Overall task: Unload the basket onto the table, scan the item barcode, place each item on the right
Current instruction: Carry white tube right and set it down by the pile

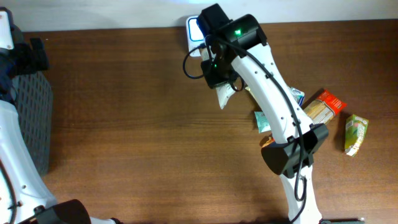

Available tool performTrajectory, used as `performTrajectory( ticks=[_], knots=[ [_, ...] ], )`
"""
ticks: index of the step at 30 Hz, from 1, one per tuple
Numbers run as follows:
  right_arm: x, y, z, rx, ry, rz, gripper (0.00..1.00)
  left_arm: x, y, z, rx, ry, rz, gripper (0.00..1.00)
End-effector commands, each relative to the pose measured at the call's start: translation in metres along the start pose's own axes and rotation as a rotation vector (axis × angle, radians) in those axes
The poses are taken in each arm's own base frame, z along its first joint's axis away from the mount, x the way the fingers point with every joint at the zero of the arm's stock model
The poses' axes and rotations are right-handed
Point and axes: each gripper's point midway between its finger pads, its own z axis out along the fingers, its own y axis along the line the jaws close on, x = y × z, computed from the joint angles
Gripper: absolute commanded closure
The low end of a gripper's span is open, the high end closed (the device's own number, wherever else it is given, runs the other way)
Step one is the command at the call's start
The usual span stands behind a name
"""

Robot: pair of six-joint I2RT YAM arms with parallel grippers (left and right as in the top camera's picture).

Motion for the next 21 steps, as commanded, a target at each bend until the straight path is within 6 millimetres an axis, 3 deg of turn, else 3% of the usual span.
performTrajectory(
  ticks=[1, 3, 6, 8, 11, 15, 16, 17, 19, 21],
  knots=[
    [0.005, 0.0, 0.001, -0.013, 0.025, 0.102, 0.96, -0.006, 0.0, -0.008, -0.004, -0.022, 0.019, 0.01],
    [0.014, -0.006, 0.015, 0.008, 0.084, 0.136, 0.96, -0.006, 0.0, -0.008, -0.004, -0.023, 0.019, 0.01],
    [0.048, -0.017, 0.06, 0.054, 0.261, 0.148, 0.96, -0.006, 0.0, -0.008, -0.003, -0.022, 0.018, 0.01],
    [0.053, -0.018, 0.083, 0.064, 0.284, 0.148, 0.96, -0.006, 0.0, -0.008, -0.004, -0.022, 0.018, 0.01],
    [0.066, -0.027, 0.093, 0.119, 0.329, 0.138, 0.96, -0.006, 0.0, -0.008, -0.004, -0.022, 0.018, 0.01],
    [0.106, -0.04, 0.093, 0.202, 0.492, 0.132, 0.93, -0.006, 0.0, -0.008, -0.004, -0.022, 0.019, 0.01],
    [0.114, -0.042, 0.097, 0.211, 0.525, 0.128, 0.8, -0.006, 0.0, -0.008, -0.004, -0.022, 0.018, 0.01],
    [0.122, -0.043, 0.101, 0.218, 0.557, 0.122, 0.58, -0.006, 0.0, -0.008, -0.004, -0.022, 0.018, 0.01],
    [0.123, -0.043, 0.099, 0.214, 0.555, 0.115, 0.34, -0.006, 0.0, -0.008, -0.004, -0.022, 0.018, 0.01],
    [0.112, -0.042, 0.085, 0.192, 0.495, 0.094, 0.25, -0.006, 0.0, -0.008, -0.004, -0.022, 0.018, 0.01]
  ],
)
